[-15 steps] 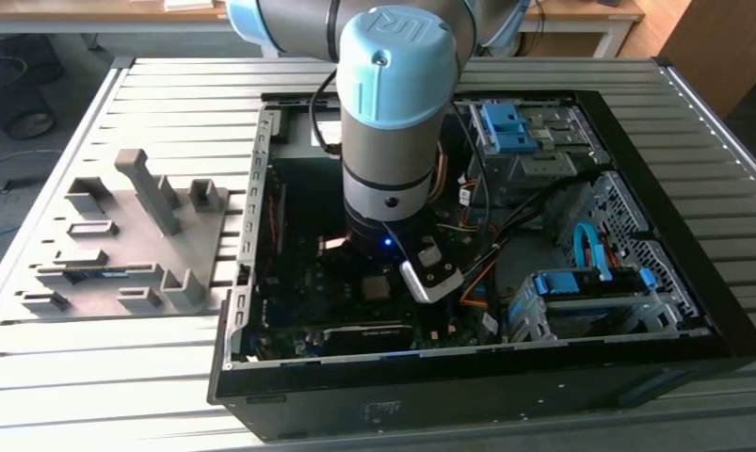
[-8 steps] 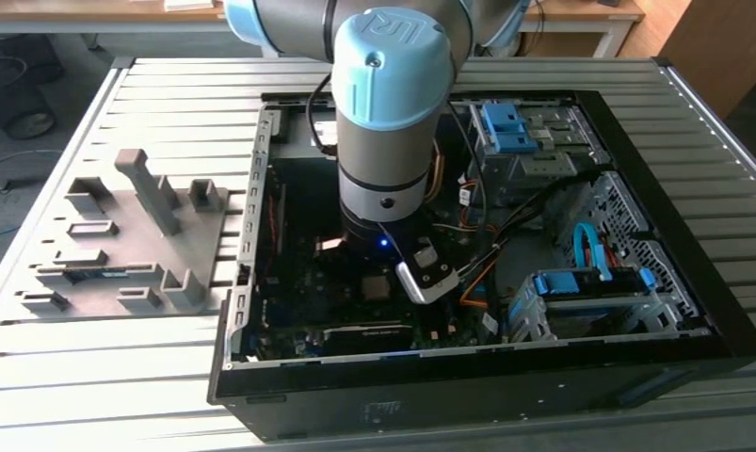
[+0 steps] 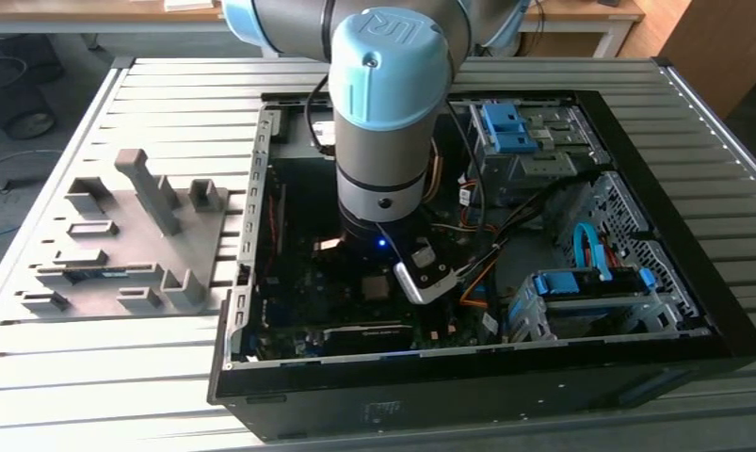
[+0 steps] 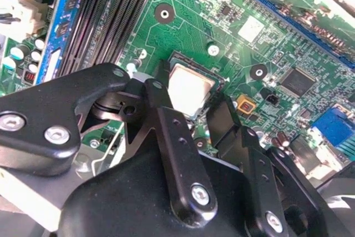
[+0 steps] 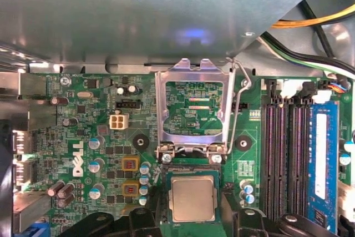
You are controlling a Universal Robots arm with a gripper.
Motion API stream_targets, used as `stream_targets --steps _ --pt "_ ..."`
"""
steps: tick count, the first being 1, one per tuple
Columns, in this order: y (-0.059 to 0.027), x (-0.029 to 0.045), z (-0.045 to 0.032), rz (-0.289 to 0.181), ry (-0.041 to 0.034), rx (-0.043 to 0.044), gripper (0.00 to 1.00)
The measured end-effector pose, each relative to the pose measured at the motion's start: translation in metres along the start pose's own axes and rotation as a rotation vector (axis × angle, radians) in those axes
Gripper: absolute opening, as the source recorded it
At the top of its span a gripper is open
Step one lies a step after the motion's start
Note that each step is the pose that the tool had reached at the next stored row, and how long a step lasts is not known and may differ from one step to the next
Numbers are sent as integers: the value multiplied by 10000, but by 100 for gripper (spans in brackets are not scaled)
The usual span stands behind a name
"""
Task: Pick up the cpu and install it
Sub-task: 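Place the cpu into insertion slot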
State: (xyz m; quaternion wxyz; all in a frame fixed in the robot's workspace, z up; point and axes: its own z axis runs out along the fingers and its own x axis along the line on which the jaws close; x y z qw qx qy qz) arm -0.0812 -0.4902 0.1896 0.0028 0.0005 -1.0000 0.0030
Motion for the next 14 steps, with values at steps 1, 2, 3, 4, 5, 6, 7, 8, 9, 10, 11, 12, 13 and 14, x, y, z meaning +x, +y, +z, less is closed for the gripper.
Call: stream_targets --steps 1,2,3,4,5,6,7,8,9,10,11,12,13,14 --pt "0 4 0 0 0 0 54" --pt "0 8 0 0 0 0 54" --pt "0 14 0 0 0 -1 54" --pt "0 18 0 -1 -1 -1 54" --pt "0 22 0 -2 -1 -1 54" --pt "0 24 1 -2 -2 -1 54" --pt "0 24 1 -3 -1 -2 54" --pt "0 25 0 -2 -1 -1 54" --pt "0 26 0 -1 -1 0 54" --pt "0 26 0 -1 -1 -1 54" --pt "0 26 1 -1 0 -1 54" --pt "0 26 1 -1 0 -1 54" --pt "-1 27 1 -1 -1 -1 54" --pt "-1 27 1 -2 0 -1 54"
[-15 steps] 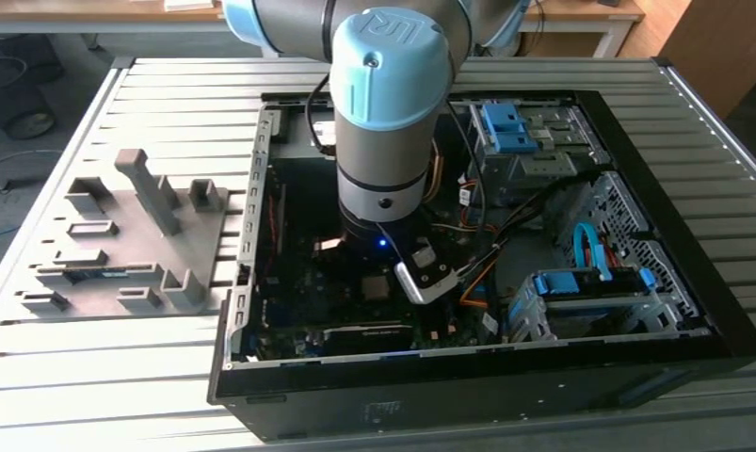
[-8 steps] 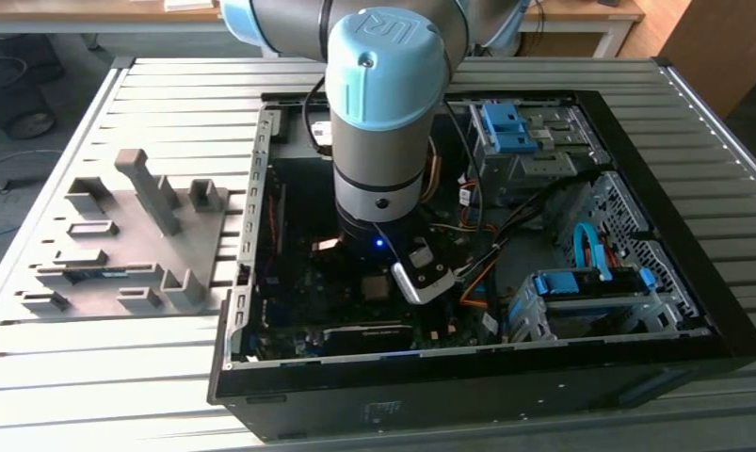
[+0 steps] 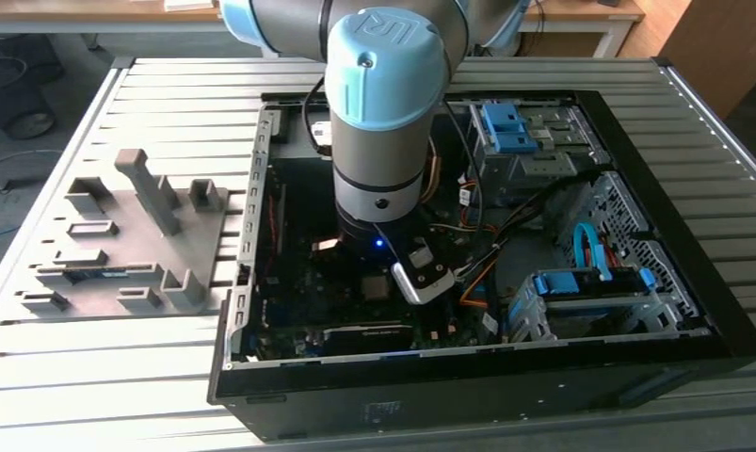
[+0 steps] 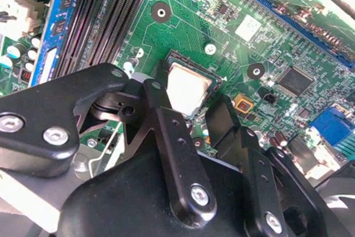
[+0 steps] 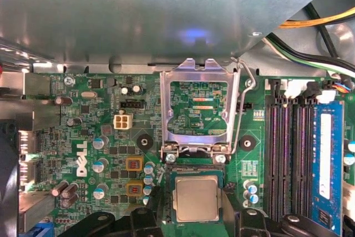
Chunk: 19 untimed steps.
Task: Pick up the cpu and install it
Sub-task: 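Place the cpu into insertion slot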
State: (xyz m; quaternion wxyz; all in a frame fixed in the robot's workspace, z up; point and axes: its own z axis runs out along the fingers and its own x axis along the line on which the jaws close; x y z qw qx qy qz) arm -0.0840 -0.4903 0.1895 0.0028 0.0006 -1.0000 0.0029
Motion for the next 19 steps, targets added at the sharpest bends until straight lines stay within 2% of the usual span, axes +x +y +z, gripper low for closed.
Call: stream_targets --steps 11,16,19 --pt "-1 17 0 2 1 0 54" --pt "-1 -59 0 2 2 -1 54" --pt "-1 -71 -11 2 4 1 54"
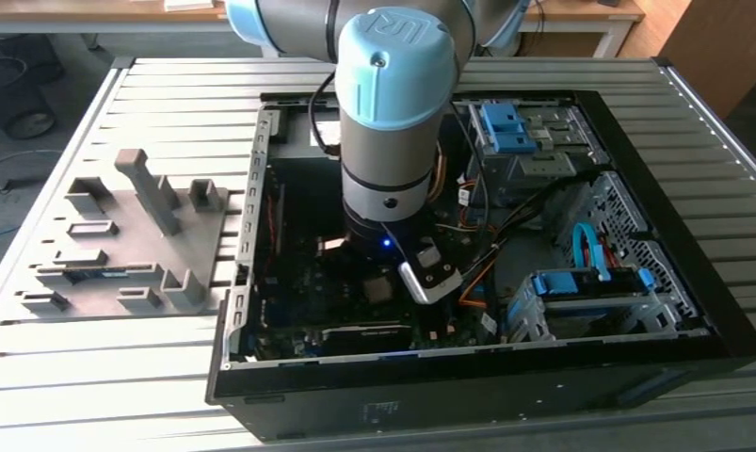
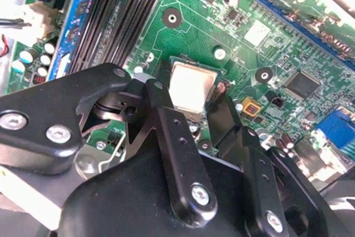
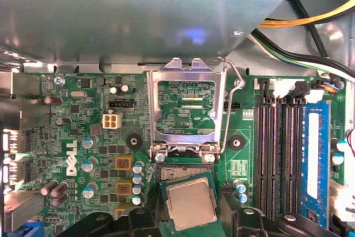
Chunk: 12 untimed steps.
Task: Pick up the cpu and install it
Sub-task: 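Place the cpu into insertion slot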
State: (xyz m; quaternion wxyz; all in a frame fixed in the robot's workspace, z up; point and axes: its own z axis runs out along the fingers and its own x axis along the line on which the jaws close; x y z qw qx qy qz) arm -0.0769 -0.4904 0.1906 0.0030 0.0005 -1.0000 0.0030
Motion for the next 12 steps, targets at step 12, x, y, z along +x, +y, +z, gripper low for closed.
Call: stream_targets --steps 12 --pt "2 -1 -47 -904 -7 61 54"
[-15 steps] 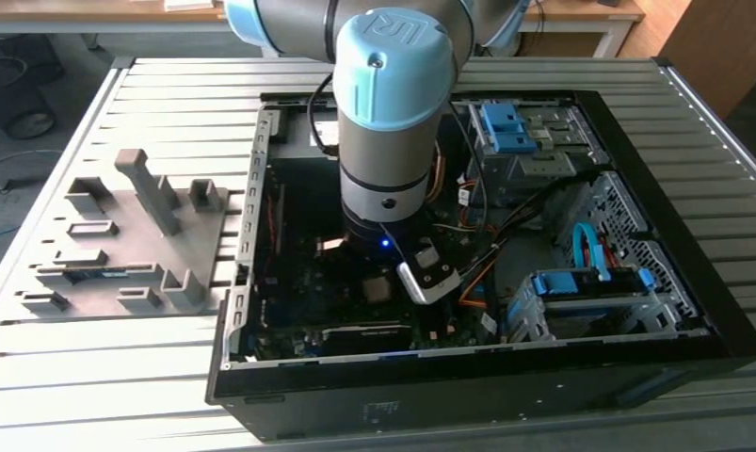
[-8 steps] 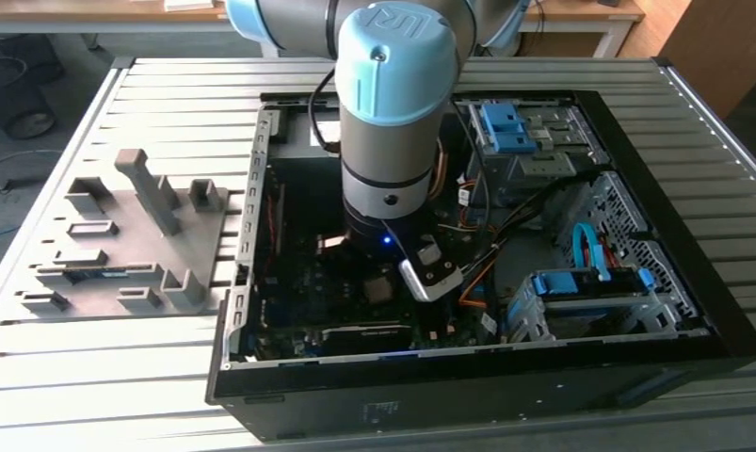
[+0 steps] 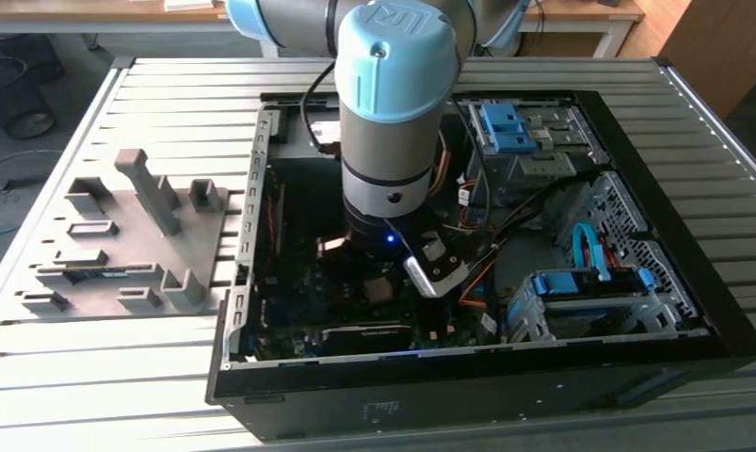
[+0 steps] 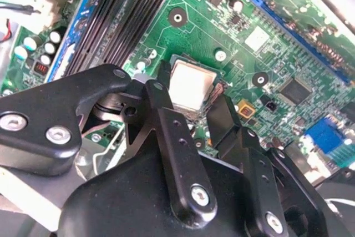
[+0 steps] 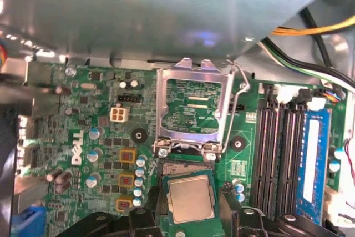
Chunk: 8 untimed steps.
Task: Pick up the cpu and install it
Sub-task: 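Place the cpu into insertion slot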
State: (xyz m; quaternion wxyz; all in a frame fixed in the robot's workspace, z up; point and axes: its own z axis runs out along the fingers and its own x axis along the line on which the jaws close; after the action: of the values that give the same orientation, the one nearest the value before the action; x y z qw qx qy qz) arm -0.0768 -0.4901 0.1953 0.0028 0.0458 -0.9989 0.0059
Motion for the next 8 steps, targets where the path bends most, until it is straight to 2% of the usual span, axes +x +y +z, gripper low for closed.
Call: stream_targets --steps 3,6,8 --pt "-2 -21 9 -230 14 12 54" --pt "-6 -63 30 -281 74 7 54" --pt "-9 -64 33 -294 82 -16 54"
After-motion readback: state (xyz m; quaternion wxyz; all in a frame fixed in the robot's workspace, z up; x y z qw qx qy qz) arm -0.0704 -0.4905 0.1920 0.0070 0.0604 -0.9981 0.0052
